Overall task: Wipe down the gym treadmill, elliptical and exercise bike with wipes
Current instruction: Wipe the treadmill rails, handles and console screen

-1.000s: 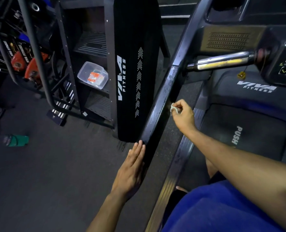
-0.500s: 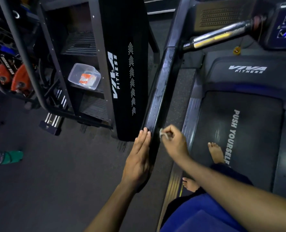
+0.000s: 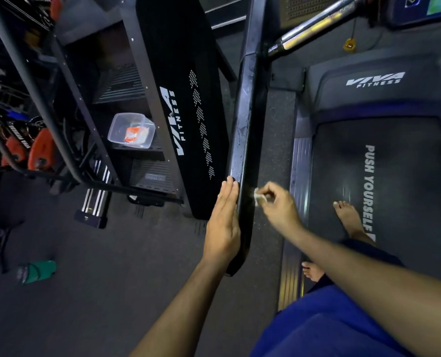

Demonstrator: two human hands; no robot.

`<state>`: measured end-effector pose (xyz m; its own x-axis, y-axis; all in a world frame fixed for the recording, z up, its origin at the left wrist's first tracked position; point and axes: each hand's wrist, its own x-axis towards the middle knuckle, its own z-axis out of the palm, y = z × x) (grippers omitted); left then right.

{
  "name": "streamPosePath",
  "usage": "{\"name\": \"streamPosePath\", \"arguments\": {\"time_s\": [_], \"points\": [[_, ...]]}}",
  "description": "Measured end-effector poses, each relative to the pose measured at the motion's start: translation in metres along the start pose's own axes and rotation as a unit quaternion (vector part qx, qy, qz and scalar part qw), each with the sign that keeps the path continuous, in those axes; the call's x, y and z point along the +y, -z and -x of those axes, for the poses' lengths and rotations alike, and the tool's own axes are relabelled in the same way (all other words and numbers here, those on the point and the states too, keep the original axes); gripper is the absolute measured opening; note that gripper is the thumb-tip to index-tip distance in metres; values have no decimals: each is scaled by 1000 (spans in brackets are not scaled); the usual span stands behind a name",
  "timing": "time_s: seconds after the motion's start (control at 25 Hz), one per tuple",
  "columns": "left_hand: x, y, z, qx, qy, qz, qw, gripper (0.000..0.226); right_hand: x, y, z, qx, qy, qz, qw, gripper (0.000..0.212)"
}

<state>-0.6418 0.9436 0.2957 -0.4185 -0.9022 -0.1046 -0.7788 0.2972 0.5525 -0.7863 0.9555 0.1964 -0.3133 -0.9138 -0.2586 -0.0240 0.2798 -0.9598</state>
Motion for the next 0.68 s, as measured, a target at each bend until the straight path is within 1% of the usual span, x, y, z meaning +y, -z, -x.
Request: {"name": "streamPosePath", "arguments": {"time_s": [0.08,0.12,0.24,0.32,0.4,0.52,0.6,0.68], "points": [[1,1,-1,1,-1,3,1000,60,5,1,14,-24,0,10,1000,13],[2,1,-1,-2,0,3,1000,59,3,6,7,-22,-4,16,1000,16],[3,5,4,-18,13,1,1000,56,-6,29,-31,28,3,22,999,21],[-2,6,13,-26,17,-6,999,56,-19,45,-61,62,16,5,998,17],[-6,4,20,-25,18,-15,999,57,-46,53,-96,102,39,-12,994,15],[-7,3,23,-8,9,-18,1000,61,-84,41,-133,112,55,-30,992,18],[-6,3,22,-4,6,-13,1000,64,-88,30,-133,110,54,-28,992,18],[-8,3,22,1,3,-9,1000,65,-79,22,-102,98,48,-22,994,10]]}}
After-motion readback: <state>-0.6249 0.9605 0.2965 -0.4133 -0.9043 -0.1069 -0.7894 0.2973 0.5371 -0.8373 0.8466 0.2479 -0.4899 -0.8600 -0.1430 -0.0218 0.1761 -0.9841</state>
